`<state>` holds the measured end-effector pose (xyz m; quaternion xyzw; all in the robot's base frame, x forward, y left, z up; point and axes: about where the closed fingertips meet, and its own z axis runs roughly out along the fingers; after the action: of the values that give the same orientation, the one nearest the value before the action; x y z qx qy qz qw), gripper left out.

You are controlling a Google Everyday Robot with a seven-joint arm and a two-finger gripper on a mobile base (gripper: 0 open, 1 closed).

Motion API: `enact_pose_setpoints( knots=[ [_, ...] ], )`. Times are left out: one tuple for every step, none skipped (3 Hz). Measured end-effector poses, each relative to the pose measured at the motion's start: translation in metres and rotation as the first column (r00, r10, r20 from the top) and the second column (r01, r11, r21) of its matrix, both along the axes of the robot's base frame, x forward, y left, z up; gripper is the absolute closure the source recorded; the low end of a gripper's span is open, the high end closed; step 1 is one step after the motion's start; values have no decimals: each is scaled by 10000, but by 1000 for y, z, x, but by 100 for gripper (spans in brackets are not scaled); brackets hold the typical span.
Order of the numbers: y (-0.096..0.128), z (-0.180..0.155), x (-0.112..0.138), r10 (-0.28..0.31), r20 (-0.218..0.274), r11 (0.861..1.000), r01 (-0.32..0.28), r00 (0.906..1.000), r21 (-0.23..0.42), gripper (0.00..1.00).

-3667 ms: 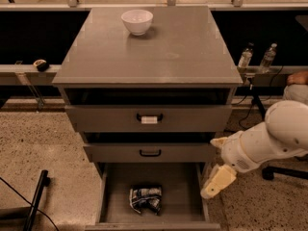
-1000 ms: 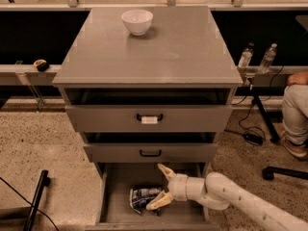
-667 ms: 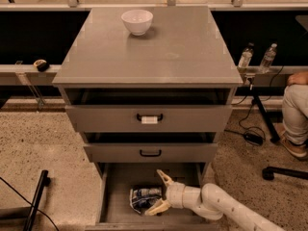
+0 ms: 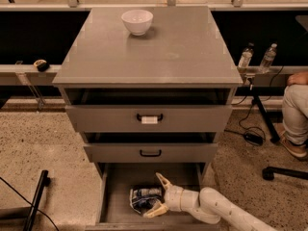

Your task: Pick blue chip bag from bottom drawer and place on counter

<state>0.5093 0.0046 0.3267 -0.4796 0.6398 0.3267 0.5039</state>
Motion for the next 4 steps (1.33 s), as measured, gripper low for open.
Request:
enact_pose_setpoints(
  knots=[
    [0,-45,16,-322,454,9947,365,9985,-966,0],
    [-9,-98,37,-917,991,9665,1125,9908,-2305,0],
    [-11,-136,50,-1036,1083,9400,1329,9887,-3142,0],
    [-14,-178,59,-988,-106,9289,884,9950,-3596,26]
  ],
)
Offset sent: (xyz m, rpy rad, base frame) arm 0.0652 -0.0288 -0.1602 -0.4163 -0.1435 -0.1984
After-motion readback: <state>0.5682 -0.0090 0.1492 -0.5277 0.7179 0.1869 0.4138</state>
